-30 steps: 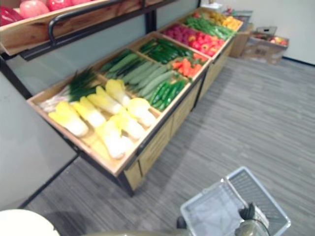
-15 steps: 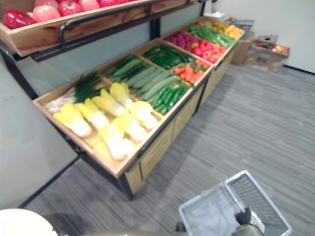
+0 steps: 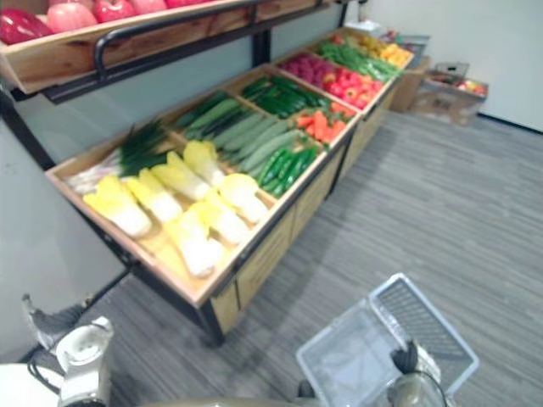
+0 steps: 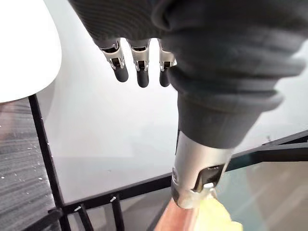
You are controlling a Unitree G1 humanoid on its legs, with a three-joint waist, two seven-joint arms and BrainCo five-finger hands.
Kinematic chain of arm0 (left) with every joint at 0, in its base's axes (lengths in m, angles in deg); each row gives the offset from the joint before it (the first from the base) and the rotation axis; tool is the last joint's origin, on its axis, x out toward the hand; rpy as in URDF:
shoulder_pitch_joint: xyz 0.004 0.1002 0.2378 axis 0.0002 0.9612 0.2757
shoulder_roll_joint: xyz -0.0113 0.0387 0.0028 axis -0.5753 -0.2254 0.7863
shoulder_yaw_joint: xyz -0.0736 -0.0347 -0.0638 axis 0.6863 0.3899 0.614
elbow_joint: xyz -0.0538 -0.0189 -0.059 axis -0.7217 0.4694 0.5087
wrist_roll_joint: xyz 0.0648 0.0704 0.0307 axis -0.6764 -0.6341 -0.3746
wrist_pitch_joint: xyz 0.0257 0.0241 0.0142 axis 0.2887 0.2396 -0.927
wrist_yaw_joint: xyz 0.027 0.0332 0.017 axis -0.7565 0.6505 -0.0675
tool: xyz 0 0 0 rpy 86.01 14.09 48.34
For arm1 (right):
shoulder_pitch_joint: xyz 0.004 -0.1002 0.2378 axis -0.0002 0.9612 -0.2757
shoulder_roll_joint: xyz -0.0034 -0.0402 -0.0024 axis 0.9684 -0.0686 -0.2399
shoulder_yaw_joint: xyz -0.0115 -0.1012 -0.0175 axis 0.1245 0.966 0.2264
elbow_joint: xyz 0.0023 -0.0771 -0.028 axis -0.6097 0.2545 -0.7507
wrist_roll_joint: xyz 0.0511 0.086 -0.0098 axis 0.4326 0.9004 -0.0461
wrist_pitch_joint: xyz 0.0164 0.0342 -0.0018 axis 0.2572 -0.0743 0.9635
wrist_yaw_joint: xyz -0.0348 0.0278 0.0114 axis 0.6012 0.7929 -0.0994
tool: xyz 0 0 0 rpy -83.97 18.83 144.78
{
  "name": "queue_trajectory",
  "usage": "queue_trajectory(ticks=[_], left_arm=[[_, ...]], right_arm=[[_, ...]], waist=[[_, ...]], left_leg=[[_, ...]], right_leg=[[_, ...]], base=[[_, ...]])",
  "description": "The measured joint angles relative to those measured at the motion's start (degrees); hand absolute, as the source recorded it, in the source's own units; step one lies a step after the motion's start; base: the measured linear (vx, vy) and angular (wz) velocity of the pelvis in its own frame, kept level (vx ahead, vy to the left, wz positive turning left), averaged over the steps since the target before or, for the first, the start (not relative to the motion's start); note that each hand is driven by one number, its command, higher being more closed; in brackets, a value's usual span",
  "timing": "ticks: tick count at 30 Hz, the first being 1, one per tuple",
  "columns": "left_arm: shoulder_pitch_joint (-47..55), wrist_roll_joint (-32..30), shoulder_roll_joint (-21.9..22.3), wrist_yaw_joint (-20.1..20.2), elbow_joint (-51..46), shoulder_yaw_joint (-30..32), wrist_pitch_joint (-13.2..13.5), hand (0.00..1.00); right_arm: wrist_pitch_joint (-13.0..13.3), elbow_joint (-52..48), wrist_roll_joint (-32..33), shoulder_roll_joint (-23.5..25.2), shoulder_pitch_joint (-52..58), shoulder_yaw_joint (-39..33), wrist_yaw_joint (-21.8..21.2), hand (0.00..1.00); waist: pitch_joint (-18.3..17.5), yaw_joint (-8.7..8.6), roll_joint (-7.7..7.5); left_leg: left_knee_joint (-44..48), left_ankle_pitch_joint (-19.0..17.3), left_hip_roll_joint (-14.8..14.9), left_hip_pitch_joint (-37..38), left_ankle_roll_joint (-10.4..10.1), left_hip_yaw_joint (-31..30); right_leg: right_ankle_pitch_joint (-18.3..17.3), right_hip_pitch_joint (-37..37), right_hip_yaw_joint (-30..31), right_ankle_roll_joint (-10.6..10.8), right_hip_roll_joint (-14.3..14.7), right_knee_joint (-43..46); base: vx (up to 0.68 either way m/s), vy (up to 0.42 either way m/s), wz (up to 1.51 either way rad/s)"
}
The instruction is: Pick vegetable in the basket
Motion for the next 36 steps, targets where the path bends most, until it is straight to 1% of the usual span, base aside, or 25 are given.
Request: queue_trajectory(ticks=[4,5,6,7,8,9,10,11,12,13,14,15,17,18,19,21,22,23,24,27,28,31,32,34,36], left_arm=[[-0.76,0.01,2.97,-0.93,-2.47,-0.34,0.82,0.0],[-0.91,0.06,4.13,-0.98,-3.19,-0.39,0.84,0.0],[-0.91,0.06,5.25,-0.98,-4.29,-0.35,0.95,0.0],[-0.9,0.06,5.45,-0.98,-4.82,-0.37,1.16,0.0],[-0.75,0.07,5.47,-0.94,-5.4,-0.37,1.29,0.0],[-0.56,0.12,5.85,-0.95,-5.48,-0.27,1.3,0.0],[-0.05,0.07,5.83,-0.94,-5.94,-0.25,1.41,0.0],[0.4,0.06,5.64,-0.81,-6.85,-0.39,1.66,0.0],[0.58,0.01,5.72,-0.74,-7.21,-0.84,2.0,0.0],[0.83,0.01,5.69,-0.6,-6.95,-1.31,1.86,0.0],[1.07,0.01,5.76,-0.03,-6.83,-2.24,1.87,0.0],[1.45,-0.03,5.8,0.1,-6.88,-2.4,1.93,0.0],[1.46,-0.04,5.78,0.11,-7.17,-2.44,1.95,0.0],[2.39,-0.27,5.72,0.1,-8.76,-3.15,2.01,0.0],[2.82,-0.73,5.67,0.1,-9.23,-3.36,2.02,0.0],[3.94,-1.69,5.69,0.14,-9.62,-4.08,1.96,0.0],[4.76,-1.7,5.7,0.16,-9.63,-4.46,1.94,0.0],[5.04,-1.69,5.44,0.2,-9.57,-4.42,1.86,0.0],[5.4,-1.7,5.36,0.2,-9.71,-4.49,1.89,0.0],[3.68,-1.7,5.39,0.25,-9.7,-5.54,1.87,0.0],[3.29,-1.7,5.4,0.25,-9.71,-5.72,1.87,0.0],[2.38,-1.71,5.19,0.24,-10.0,-6.48,1.87,0.0],[2.38,-1.72,4.59,0.25,-10.51,-6.97,1.86,0.0],[1.4,-1.75,2.74,0.24,-10.78,-7.73,1.8,0.0],[0.03,-1.75,1.73,0.11,-10.8,-7.77,1.75,0.0]], right_arm=[[0.0,-2.5,-0.46,-0.39,-0.03,-0.09,0.15,1.0],[0.0,-2.97,-0.45,-1.2,0.05,-0.11,0.29,1.0],[0.0,-3.72,-0.43,-2.1,0.36,-0.13,0.57,1.0],[0.0,-4.05,-0.43,-2.42,0.35,-0.15,0.89,1.0],[0.01,-4.62,-0.4,-2.75,0.72,-0.16,1.49,1.0],[0.05,-5.12,-0.39,-3.45,1.07,-0.17,1.75,1.0],[0.06,-6.11,-0.36,-3.8,1.46,-0.2,1.98,1.0],[0.09,-6.8,-0.36,-3.95,1.86,-0.2,2.29,1.0],[0.01,-7.64,-0.34,-4.53,2.33,-1.55,2.33,1.0],[-0.29,-7.53,-0.32,-4.35,2.47,-2.53,2.35,1.0],[-1.15,-7.48,-0.31,-4.07,2.58,-2.93,2.34,1.0],[-1.39,-7.5,-0.33,-3.83,2.57,-3.12,2.51,1.0],[-1.56,-7.49,-0.32,-3.71,2.51,-3.31,2.6,1.0],[-1.85,-7.32,-0.3,-3.35,2.42,-3.54,2.68,1.0],[-1.85,-7.3,-0.31,-2.9,2.41,-3.5,2.69,1.0],[-1.86,-7.31,-0.35,-1.7,2.39,-3.27,3.13,1.0],[-1.87,-7.31,-0.42,-1.64,2.06,-2.87,3.66,1.0],[-1.87,-7.29,-0.47,-1.09,1.82,-2.7,3.75,1.0],[-1.8,-7.4,-0.77,0.21,2.21,-2.64,4.11,1.0],[-1.83,-7.38,-0.79,1.96,2.49,-2.77,4.2,1.0],[-1.83,-7.38,-0.79,2.06,2.41,-2.77,4.2,1.0],[-2.22,-7.03,-0.89,2.7,1.73,-2.52,4.19,1.0],[-2.21,-6.85,-0.86,3.26,1.6,-2.4,4.19,1.0],[-2.2,-6.85,-0.76,4.31,1.54,-2.44,4.43,1.0],[-2.2,-6.83,-0.79,4.74,0.79,-2.14,4.41,1.0]], waist=[[1.68,-0.04,1.28],[2.68,-0.08,2.52],[3.33,-0.41,4.05],[3.77,-0.72,4.45],[4.45,-1.07,3.7],[4.26,-0.81,5.29],[3.84,0.17,6.6],[4.11,0.36,4.87],[5.06,0.26,4.37],[5.1,0.25,4.66],[5.52,0.56,3.68],[5.45,0.86,2.96],[5.48,0.96,2.85],[5.45,1.6,3.45],[5.41,1.72,3.52],[5.1,1.76,4.0],[4.81,2.39,4.34],[4.66,2.5,3.73],[3.28,2.25,2.91],[2.4,1.61,0.38],[2.31,1.66,0.09],[2.49,1.85,-0.25],[2.7,1.67,-0.61],[3.47,1.4,-1.99],[3.7,1.64,-3.4]], left_leg=[[4.38,-0.75,1.44,-1.9,1.18,-0.76],[5.92,-1.77,2.62,-2.03,2.5,-1.12],[7.25,-3.35,4.35,-2.28,2.86,-1.98],[8.05,-4.06,5.09,-2.4,2.62,-2.17],[9.35,-5.23,5.25,-2.33,3.35,-2.69],[8.51,-6.8,5.88,-1.93,5.5,-3.18],[8.19,-7.29,6.01,-1.72,6.59,-3.39],[8.33,-7.29,5.39,-1.64,6.59,-3.64],[10.92,-6.69,4.57,-1.28,6.16,-4.68],[14.03,-5.17,4.72,-2.59,5.86,-5.66],[22.06,-1.38,3.78,-7.77,6.6,-7.2],[21.66,-2.16,1.64,-9.64,5.0,-8.16],[20.07,-2.55,0.7,-10.79,4.12,-8.29],[12.91,-1.76,-0.21,-12.09,3.15,-8.46],[10.97,-1.41,-0.22,-12.72,2.64,-8.59],[5.49,1.22,-0.42,-12.69,1.81,-10.55],[4.07,6.06,-0.57,-12.21,1.77,-12.03],[4.09,6.52,-0.73,-11.88,2.37,-11.34],[3.01,6.44,-1.62,-11.64,2.68,-10.28],[2.16,5.59,-3.71,-11.38,4.55,-8.29],[2.16,5.33,-4.12,-11.04,4.96,-7.79],[0.93,4.61,-4.75,-7.09,5.91,-5.0],[0.11,4.33,-4.89,-5.31,6.2,-4.52],[-0.47,3.3,-5.35,-3.22,6.62,-4.82],[-0.92,3.19,-5.35,-2.65,6.62,-4.97]], right_leg=[[-1.18,-0.07,-0.41,-0.99,0.5,1.22],[-2.45,-0.28,-0.96,-1.69,1.37,3.51],[-4.63,-1.26,-1.98,-2.48,2.5,8.05],[-6.39,-2.45,-2.26,-2.76,2.81,11.56],[-10.01,-4.43,-2.4,-2.62,3.03,16.45],[-10.65,-4.05,-2.32,-2.99,4.16,17.99],[-12.54,-6.26,-2.4,-5.26,4.24,24.06],[-15.46,-8.27,-2.77,-5.16,3.42,29.91],[-20.72,-8.89,-3.22,-5.38,2.68,32.82],[-21.05,-8.51,-2.83,-5.44,2.7,32.29],[-20.83,-7.31,-1.98,-5.56,1.82,30.59],[-20.58,-5.95,-0.71,-5.83,1.26,28.07],[-19.88,-5.21,-0.18,-6.06,1.27,26.43],[-18.33,-3.59,0.07,-6.2,2.67,22.86],[-18.22,-3.14,0.1,-6.21,3.36,22.19],[-18.1,-1.78,0.64,-6.19,5.84,20.39],[-18.1,-1.96,2.41,-6.09,7.27,20.11],[-17.85,-1.97,3.43,-5.74,7.18,19.83],[-17.27,-2.01,4.1,-5.33,6.29,18.61],[-16.65,-1.97,5.01,-4.32,4.02,16.97],[-16.6,-1.92,5.34,-4.24,3.67,17.17],[-16.66,-4.45,5.96,-4.12,2.98,26.36],[-16.61,-7.03,5.97,-4.02,2.89,33.14],[-16.12,-9.48,5.67,-3.22,1.99,41.01],[-15.94,-9.88,2.82,-2.97,0.8,41.75]], base=[[-0.04,-0.046,0.02],[-0.06,-0.114,0.11],[-0.06,-0.119,0.19],[-0.09,-0.094,0.22],[-0.09,-0.09,0.05],[-0.07,-0.122,-0.16],[-0.01,-0.097,-0.3],[0.07,-0.166,-0.31],[0.09,-0.153,-0.11],[0.1,-0.213,-0.1],[0.04,-0.177,-0.12],[0.04,-0.167,-0.22],[0.06,-0.108,-0.25],[0.1,-0.029,-0.38],[0.1,0.021,-0.5],[0.2,0.101,-0.51],[0.21,0.119,-0.72],[0.26,0.135,-0.71],[0.19,0.083,-0.3],[0.36,0.183,-0.18],[0.26,0.189,-0.45],[0.14,0.111,-0.37],[0.1,0.083,-0.18],[0.11,0.062,0.04],[0.07,0.009,0.04]])
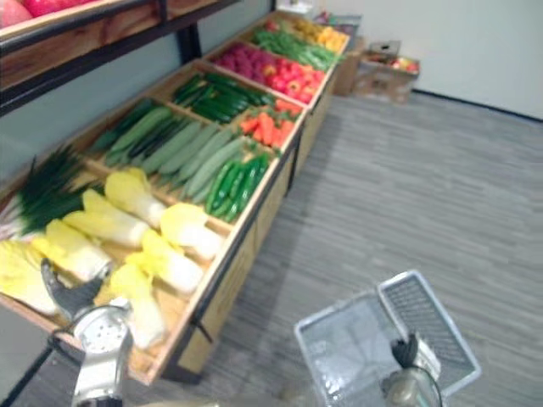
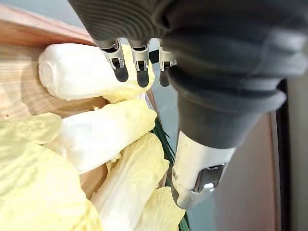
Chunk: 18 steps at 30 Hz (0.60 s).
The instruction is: Pick vegetable in the basket
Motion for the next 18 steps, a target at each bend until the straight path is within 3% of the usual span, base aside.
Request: queue_trajectory(ticks=[2,4,5,7,8,12,18], left_arm=[[-0.37,0.0,-0.09,-0.39,0.0,0.0,-0.07,0.0],[-1.61,0.02,0.3,-1.84,-0.13,-0.13,-0.33,0.0],[-1.94,0.02,0.26,-2.2,-0.38,-0.18,-0.32,0.0],[-2.22,0.02,0.14,-2.84,-1.6,-0.19,-0.25,0.0],[-2.41,0.01,0.04,-2.96,-2.34,-0.31,-0.21,0.0],[-2.36,-0.07,4.2,-4.02,-3.77,-1.51,0.24,0.0],[1.42,0.01,4.23,-3.91,-6.71,-0.74,0.58,0.0]], right_arm=[[0.0,0.02,-0.04,0.06,-0.92,0.27,0.01,1.0],[0.03,0.04,-0.05,0.09,-1.71,0.3,0.05,1.0],[0.02,0.04,-0.04,0.15,-1.55,0.29,0.07,1.0],[0.02,0.01,0.01,0.44,-1.02,0.02,0.31,1.0],[-0.04,0.01,0.04,0.83,-0.47,-0.4,0.58,1.0],[-2.35,1.02,0.01,-0.12,-0.29,-3.28,0.91,1.0],[-1.44,0.63,0.0,0.48,0.18,-3.0,1.36,1.0]], waist=[[0.05,0.15,-0.12],[0.45,0.11,0.49],[0.43,0.12,0.47],[0.06,0.04,-0.27],[-0.07,-0.23,-1.62],[-0.58,0.16,2.73],[-1.23,0.41,3.64]], left_leg=[[-0.34,0.01,0.52,-0.31,0.0,-0.17],[-0.31,-0.36,1.18,-1.33,-0.75,-1.43],[0.13,-0.64,1.38,-1.9,-1.3,-1.85],[2.18,-1.61,1.65,-3.79,-2.98,-3.7],[2.98,-2.2,1.29,-4.31,-3.92,-4.92],[-0.4,1.01,6.01,-3.99,-6.82,-9.01],[-1.7,3.68,10.31,-5.18,-8.64,-13.08]], right_leg=[[0.03,-0.09,-2.25,0.09,-0.41,-1.0],[-3.45,-0.87,-2.9,-0.72,-1.57,-3.98],[-3.34,-0.85,-2.45,-0.55,-2.07,-6.44],[-1.49,-0.06,2.49,1.52,-3.08,-15.78],[1.08,0.99,4.71,3.47,-3.57,-18.52],[-1.37,3.11,-0.17,2.05,0.77,-18.35],[-0.96,7.56,-7.74,-1.19,4.71,-22.16]], base=[[0.04,-0.018,-0.09],[-0.01,-0.04,0.08],[-0.02,-0.089,0.2],[0.02,-0.244,0.35],[0.03,-0.316,0.63],[0.04,-0.288,0.55],[0.0,-0.154,0.53]])
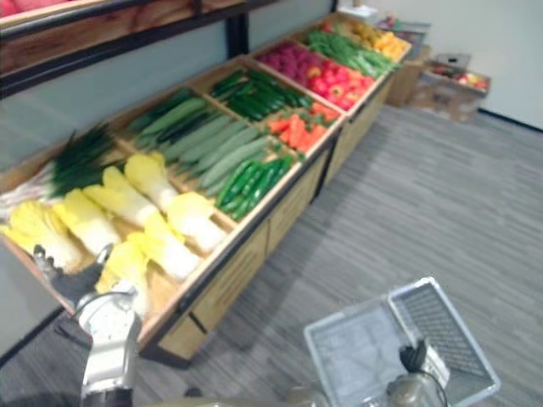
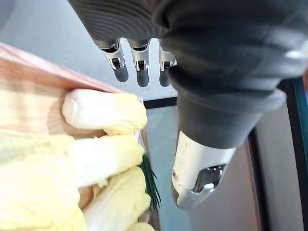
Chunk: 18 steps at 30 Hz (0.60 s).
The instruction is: Pick vegetable in the basket
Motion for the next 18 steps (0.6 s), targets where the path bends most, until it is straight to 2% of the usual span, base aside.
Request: queue_trajectory(ticks=[2,4,6,10,12,18], left_arm=[[1.4,0.03,0.0,0.27,-0.14,0.93,0.0,0.0],[2.34,0.05,0.0,0.45,0.0,1.87,-0.01,0.0],[2.29,0.06,-0.06,0.46,0.15,3.0,-0.01,0.0],[2.5,0.04,-0.31,0.19,1.59,5.19,-0.02,0.0],[2.31,0.05,-0.71,0.32,4.02,6.44,-0.28,0.0],[0.64,-0.24,-2.91,2.43,7.07,6.41,-2.06,0.0]], right_arm=[[0.57,-0.22,-0.02,0.11,-0.18,0.03,0.4,1.0],[0.98,-0.22,-0.02,0.1,-0.15,-0.12,0.62,1.0],[1.51,-0.22,-0.03,0.04,0.18,-0.35,0.86,1.0],[1.69,-0.22,-0.08,-0.26,0.08,-0.57,0.91,1.0],[1.74,-0.19,-0.08,-0.5,0.32,-0.64,0.91,1.0],[1.5,-0.1,-0.1,-0.77,0.72,-0.68,0.58,1.0]], waist=[[0.04,0.56,-0.34],[0.32,0.28,-0.8],[0.57,0.14,-0.98],[0.36,0.2,0.48],[-0.5,-0.21,1.97],[-0.78,-0.53,2.27]], left_leg=[[0.97,0.17,0.6,-0.83,-0.25,-1.39],[4.73,0.32,0.21,-3.07,0.07,-0.82],[6.63,1.75,-0.55,-4.7,2.7,4.5],[0.24,3.65,-0.9,-2.13,3.23,8.08],[-3.5,5.32,-1.53,-0.84,3.12,8.98],[-6.98,6.77,-2.86,0.38,2.96,10.18]], right_leg=[[0.28,1.19,-1.56,-0.32,0.8,-1.44],[0.23,2.51,-3.67,-0.4,0.53,-2.13],[-0.39,3.96,-5.98,-0.68,-0.29,-3.62],[0.62,4.48,-5.38,-0.16,-0.29,-5.78],[2.15,4.49,-4.83,0.39,-0.65,-7.53],[3.29,4.38,-4.39,0.66,-1.77,-8.13]], base=[[-0.05,-0.067,0.43],[-0.07,-0.02,0.58],[-0.11,0.008,0.58],[-0.05,0.018,0.12],[0.04,0.058,-0.14],[0.08,0.048,-0.05]])
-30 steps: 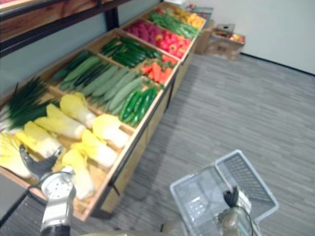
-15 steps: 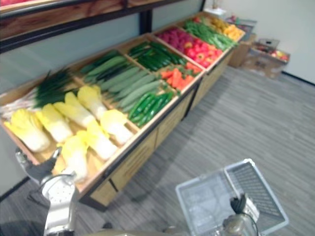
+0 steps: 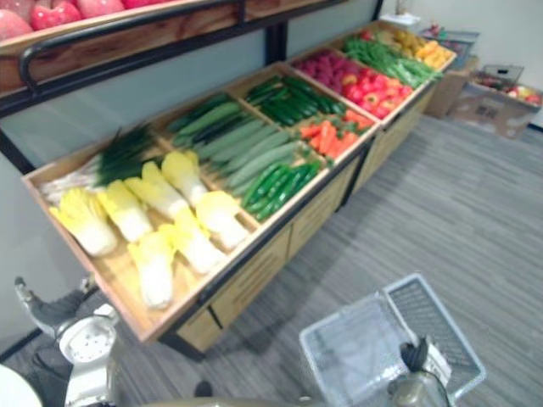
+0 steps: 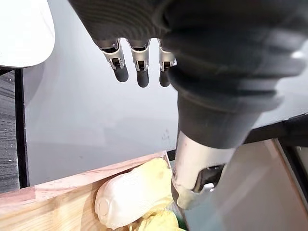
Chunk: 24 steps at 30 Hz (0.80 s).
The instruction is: Pick vegetable in the basket
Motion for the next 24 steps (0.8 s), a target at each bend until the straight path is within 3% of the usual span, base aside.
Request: queue_trajectory(ticks=[6,24], left_arm=[[-2.21,-0.26,-2.44,0.87,2.44,-0.17,-0.49,0.0],[-2.98,-0.29,-2.5,2.18,6.86,-4.26,-0.88,0.0]], right_arm=[[0.0,0.08,-0.03,0.0,-1.24,0.76,-0.27,1.0],[-0.1,0.07,-2.16,0.01,-1.64,3.6,-0.36,1.0]], waist=[[0.07,-0.07,-0.24],[0.16,-1.4,-0.3]], left_leg=[[-0.67,-0.02,-0.73,1.06,0.01,2.9],[-0.73,-0.13,-0.65,-0.12,0.12,5.91]], right_leg=[[0.36,-0.31,1.78,0.58,-0.82,-0.69],[4.25,-1.95,4.77,0.9,-0.11,-5.26]], base=[[0.06,0.041,-0.15],[-0.02,0.022,-0.11]])
